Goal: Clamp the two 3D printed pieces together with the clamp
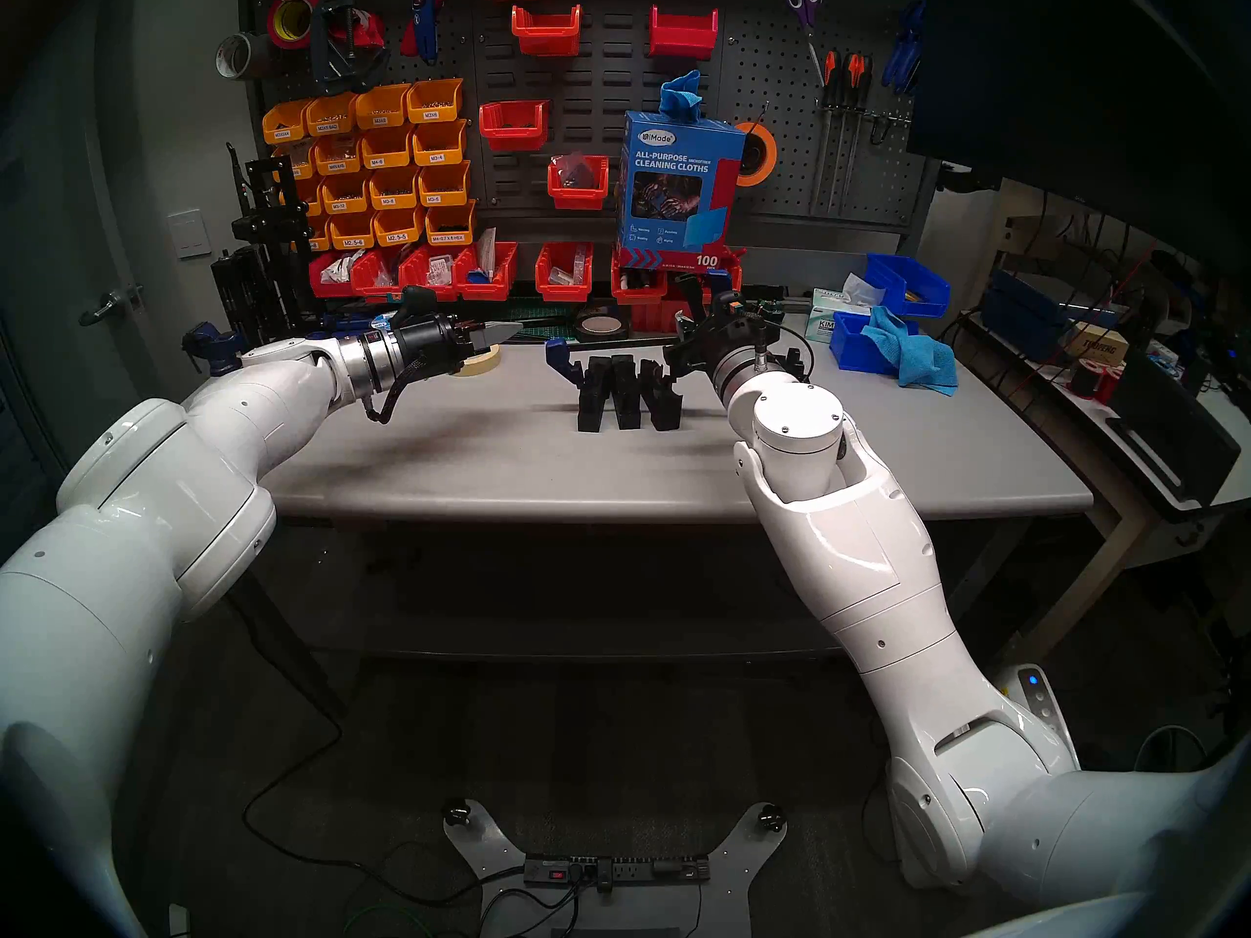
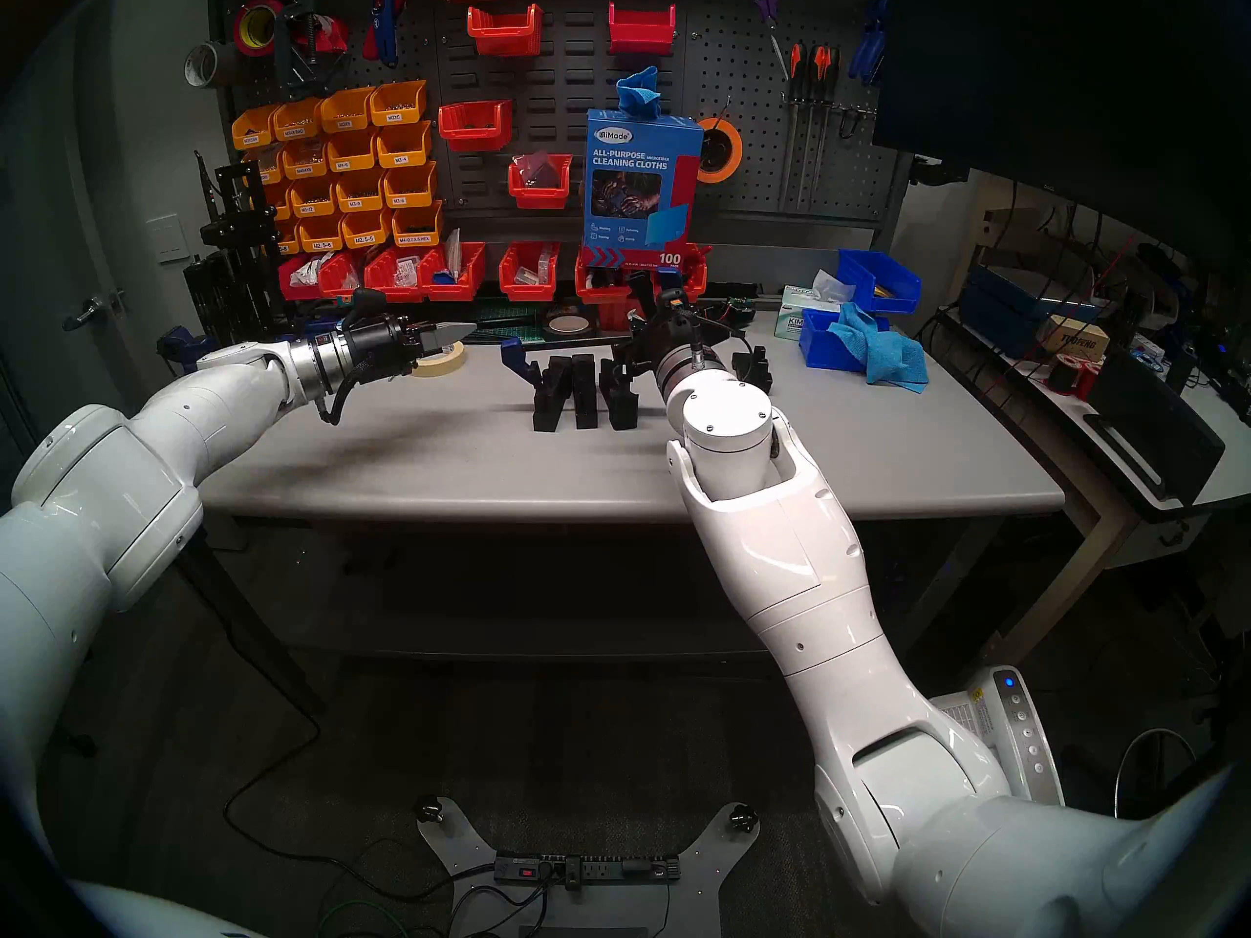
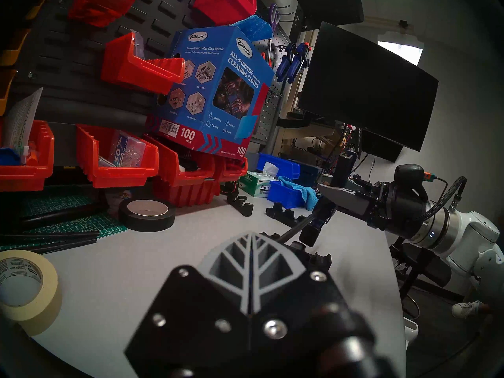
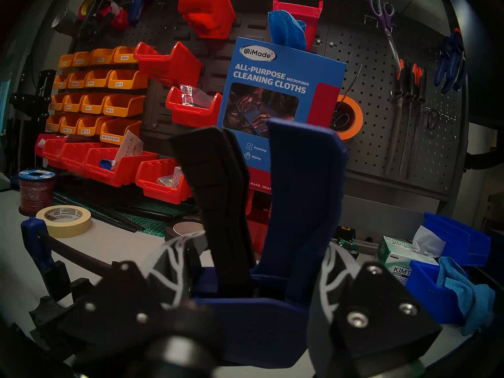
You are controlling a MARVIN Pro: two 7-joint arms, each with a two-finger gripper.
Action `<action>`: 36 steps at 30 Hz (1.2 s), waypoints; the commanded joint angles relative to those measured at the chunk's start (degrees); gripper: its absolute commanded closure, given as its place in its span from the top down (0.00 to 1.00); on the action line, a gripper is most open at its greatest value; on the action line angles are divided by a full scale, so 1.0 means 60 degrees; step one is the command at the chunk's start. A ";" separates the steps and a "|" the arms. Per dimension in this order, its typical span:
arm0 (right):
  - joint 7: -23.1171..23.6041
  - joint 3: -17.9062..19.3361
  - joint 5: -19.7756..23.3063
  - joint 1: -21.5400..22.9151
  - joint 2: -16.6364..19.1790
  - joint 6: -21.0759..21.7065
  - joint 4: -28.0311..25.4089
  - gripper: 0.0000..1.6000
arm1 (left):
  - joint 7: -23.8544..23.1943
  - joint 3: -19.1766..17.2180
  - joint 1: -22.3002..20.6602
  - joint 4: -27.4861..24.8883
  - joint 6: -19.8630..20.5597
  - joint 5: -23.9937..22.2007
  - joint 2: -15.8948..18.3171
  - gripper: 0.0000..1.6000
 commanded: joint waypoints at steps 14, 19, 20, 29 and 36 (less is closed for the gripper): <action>0.0273 0.0158 0.0140 -0.0023 0.0060 -0.0203 -0.0294 0.00 | 0.0002 -0.0036 -0.0208 0.0007 -0.0072 -0.0021 -0.0089 0.00; 0.0411 0.0147 0.0253 -0.0053 0.0026 -0.0251 -0.0227 0.00 | 0.0005 -0.0027 -0.0217 0.0019 -0.0071 -0.0008 -0.0091 0.00; 0.0428 0.0147 0.0270 -0.0052 0.0020 -0.0260 -0.0216 0.00 | 0.0005 -0.0024 -0.0218 0.0020 -0.0069 -0.0004 -0.0091 0.00; 0.0555 0.0194 0.0411 -0.0009 0.0002 -0.0320 -0.0055 0.00 | 0.0060 -0.0006 -0.0223 0.0032 -0.0055 0.0016 -0.0134 0.00; 0.0608 0.0242 0.0461 0.0064 -0.0014 -0.0371 0.0086 0.00 | 0.0132 0.0002 -0.0219 0.0029 -0.0032 0.0027 -0.0190 0.00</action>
